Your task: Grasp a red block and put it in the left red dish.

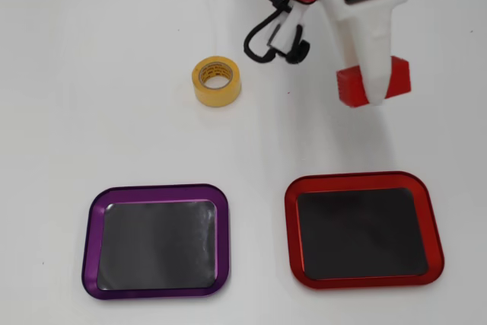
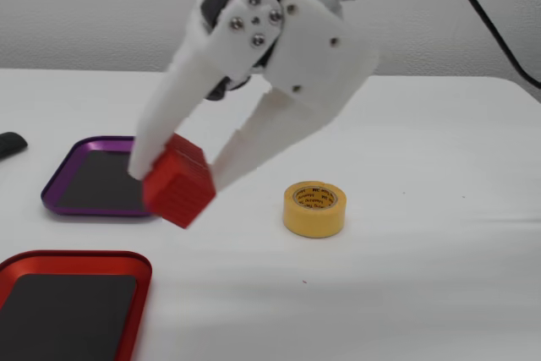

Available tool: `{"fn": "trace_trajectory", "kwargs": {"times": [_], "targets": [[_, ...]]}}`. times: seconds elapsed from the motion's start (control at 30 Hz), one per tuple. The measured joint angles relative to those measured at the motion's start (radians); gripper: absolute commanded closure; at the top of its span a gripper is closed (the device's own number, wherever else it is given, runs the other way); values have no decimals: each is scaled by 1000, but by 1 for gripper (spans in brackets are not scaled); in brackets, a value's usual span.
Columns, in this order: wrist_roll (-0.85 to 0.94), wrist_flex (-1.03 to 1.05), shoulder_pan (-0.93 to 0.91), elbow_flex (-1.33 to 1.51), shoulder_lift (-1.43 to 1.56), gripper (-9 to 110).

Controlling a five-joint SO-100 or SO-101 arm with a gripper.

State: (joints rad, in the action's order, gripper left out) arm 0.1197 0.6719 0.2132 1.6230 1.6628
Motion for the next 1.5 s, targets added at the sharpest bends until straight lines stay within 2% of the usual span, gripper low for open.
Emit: {"fn": "trace_trajectory", "kwargs": {"times": [0.1, 0.27, 0.67, 1.13, 1.33, 1.5], "targets": [[54, -115, 2, 0, -54, 102], [74, -166, 8, -41, -186, 102], [74, -176, -32, -334, -518, 102], [74, -176, -32, -353, -601, 101], [74, -176, -31, -353, -601, 88], [74, -126, -31, -354, -601, 85]]}}
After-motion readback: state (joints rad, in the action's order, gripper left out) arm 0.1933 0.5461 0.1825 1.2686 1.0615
